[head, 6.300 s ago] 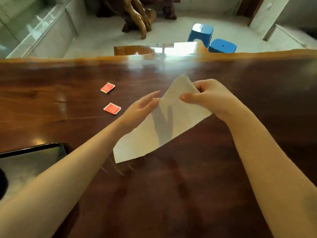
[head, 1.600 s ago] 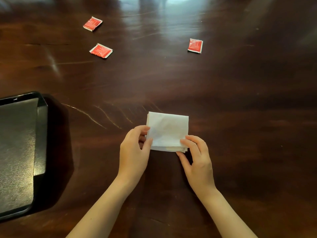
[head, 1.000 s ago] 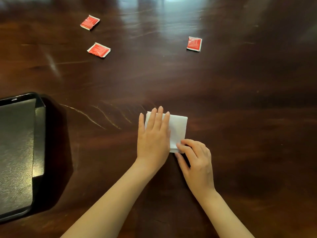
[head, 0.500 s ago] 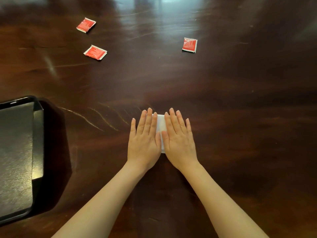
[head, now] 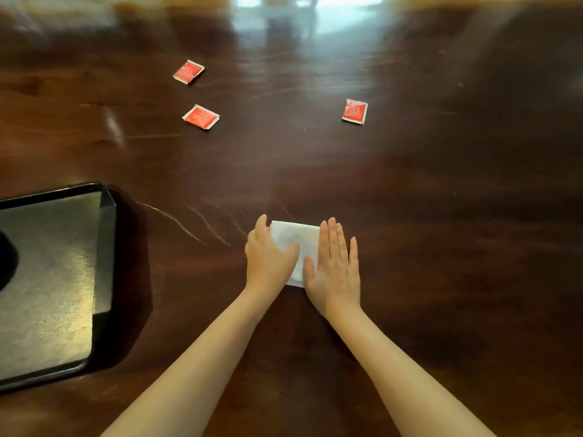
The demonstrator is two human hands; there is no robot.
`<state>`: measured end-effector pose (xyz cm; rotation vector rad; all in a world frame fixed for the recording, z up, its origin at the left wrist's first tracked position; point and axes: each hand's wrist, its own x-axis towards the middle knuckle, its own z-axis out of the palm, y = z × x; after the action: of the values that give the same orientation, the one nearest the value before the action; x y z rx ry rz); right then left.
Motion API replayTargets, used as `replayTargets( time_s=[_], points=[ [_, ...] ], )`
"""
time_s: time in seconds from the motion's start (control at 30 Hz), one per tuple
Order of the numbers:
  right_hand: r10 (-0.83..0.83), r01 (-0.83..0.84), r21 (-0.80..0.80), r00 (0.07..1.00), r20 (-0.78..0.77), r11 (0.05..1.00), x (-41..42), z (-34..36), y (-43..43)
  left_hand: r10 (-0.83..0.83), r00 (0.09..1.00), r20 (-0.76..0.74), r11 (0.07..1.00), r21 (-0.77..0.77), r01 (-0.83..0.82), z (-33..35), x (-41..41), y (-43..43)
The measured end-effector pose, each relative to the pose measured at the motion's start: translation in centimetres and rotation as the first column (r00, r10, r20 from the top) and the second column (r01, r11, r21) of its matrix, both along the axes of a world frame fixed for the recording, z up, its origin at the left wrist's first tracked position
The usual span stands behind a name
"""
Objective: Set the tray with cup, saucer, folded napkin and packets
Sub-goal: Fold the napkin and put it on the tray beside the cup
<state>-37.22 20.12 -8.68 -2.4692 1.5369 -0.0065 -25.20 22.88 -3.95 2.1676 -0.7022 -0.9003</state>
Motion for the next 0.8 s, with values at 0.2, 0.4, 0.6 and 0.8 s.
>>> replayTargets(
  time_s=[0.2, 0.4, 0.6, 0.8],
  points=[
    [0.001, -0.001, -0.025, 1.0, -0.026, 1.0, 0.0, 0.1, -0.1, -0.13, 0.99, -0.063, 0.956, 0.257, 0.142, 0.7, 1.6, -1.2],
    [0.037, -0.037, 0.087, 0.999, 0.008, 0.996, -0.3, 1.2, -0.4, -0.155, 0.982, 0.111, 0.988, 0.026, 0.153, 1.7, -0.5, 0.7],
    [-0.641, 0.052, 0.753, 0.565, 0.52, 0.656, 1.0, 7.8, -2.2, -0.097, 0.995, 0.013, 0.956, -0.277, 0.097, 5.4, 2.0, 1.6],
    [-0.59, -0.013, 0.663, 0.444, 0.674, 0.748, 5.8, 14.1, -3.1, 0.001, 0.991, -0.136, 0.9, -0.431, -0.06, 11.0, 5.4, 2.4]
  ],
)
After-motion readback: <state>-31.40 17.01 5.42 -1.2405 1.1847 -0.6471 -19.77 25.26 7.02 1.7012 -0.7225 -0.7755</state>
